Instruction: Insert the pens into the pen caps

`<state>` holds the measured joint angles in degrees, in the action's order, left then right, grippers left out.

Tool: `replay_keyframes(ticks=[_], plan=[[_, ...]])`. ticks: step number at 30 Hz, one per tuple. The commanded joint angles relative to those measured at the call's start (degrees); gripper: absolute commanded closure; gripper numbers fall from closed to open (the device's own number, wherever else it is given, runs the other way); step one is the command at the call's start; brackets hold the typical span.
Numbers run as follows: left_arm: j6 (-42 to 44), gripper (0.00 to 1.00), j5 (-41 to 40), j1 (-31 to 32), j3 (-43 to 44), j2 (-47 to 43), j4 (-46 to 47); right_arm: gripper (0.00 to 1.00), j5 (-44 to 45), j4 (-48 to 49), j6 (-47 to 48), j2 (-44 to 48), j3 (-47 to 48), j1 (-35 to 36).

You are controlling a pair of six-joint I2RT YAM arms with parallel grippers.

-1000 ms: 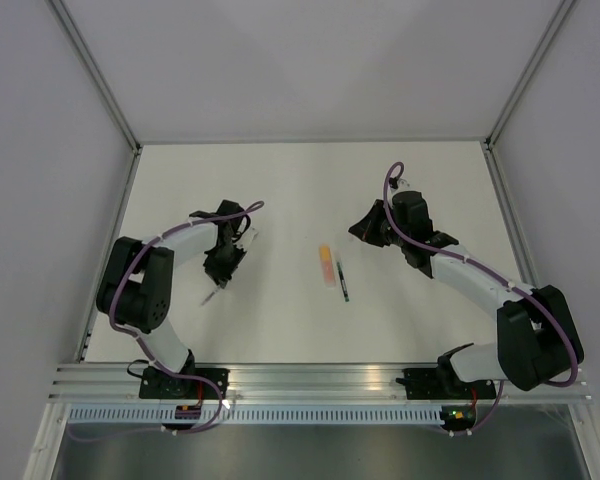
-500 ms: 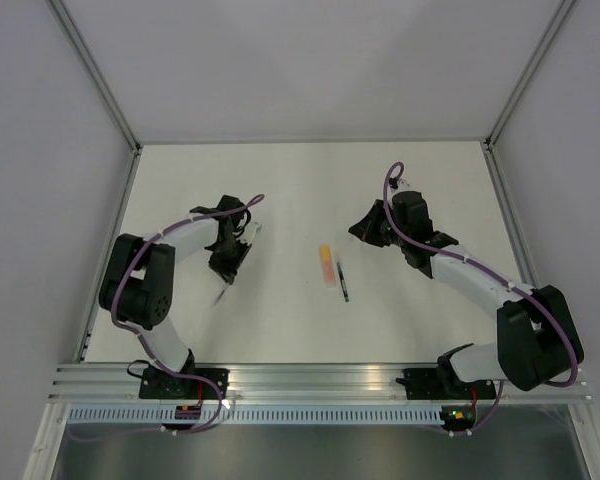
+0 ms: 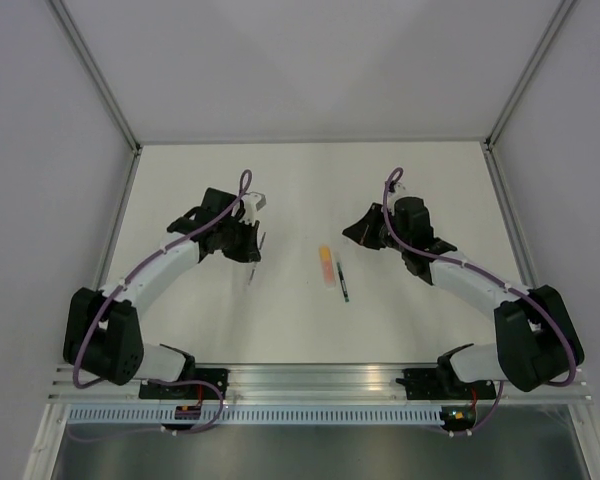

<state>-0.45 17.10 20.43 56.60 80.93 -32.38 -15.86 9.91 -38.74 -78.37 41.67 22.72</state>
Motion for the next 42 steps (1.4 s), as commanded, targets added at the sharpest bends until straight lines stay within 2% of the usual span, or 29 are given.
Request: replay_keyframes(ticks=[1,3,7,16,19,27,32,42], plan=[[-7.9,0.98,8.8,2.1,-3.7,-5.3,11.4,1.00,-3.6,9.2,-0.1,3.1,-0.8,0.0],[-12.3,0.98,14.7,3.0,-7.0,-8.8,17.0,1.00,-5.7,11.9,-0.6,4.0,-1.8,0.0],[-19.5,0.98,20.9,5.2,-13.5,-13.9,36.5,1.00,-8.1,17.1,-1.1,7.0,-1.8,0.0],[-23.5,0.98,24.1,10.5,-21.2,-17.2,52.4,1.00,-9.1,25.7,-3.7,9.6,-0.3,2.1],[-24.2,0.98,24.9,11.1,-25.7,-18.6,60.8,1.00,-9.1,28.8,-4.4,9.8,-0.4,3.6],[-30.0,0.98,27.3,11.7,-32.7,-21.9,74.9,1.00,-10.0,33.7,-3.7,10.3,-0.1,10.7],[-30.9,0.98,28.6,11.7,-34.7,-24.7,76.2,1.00,-8.7,37.8,-1.7,10.1,-0.9,17.0],[-32.1,0.98,28.6,11.7,-35.9,-27.6,77.0,1.00,-8.4,39.7,-0.2,10.7,-2.8,18.9]])
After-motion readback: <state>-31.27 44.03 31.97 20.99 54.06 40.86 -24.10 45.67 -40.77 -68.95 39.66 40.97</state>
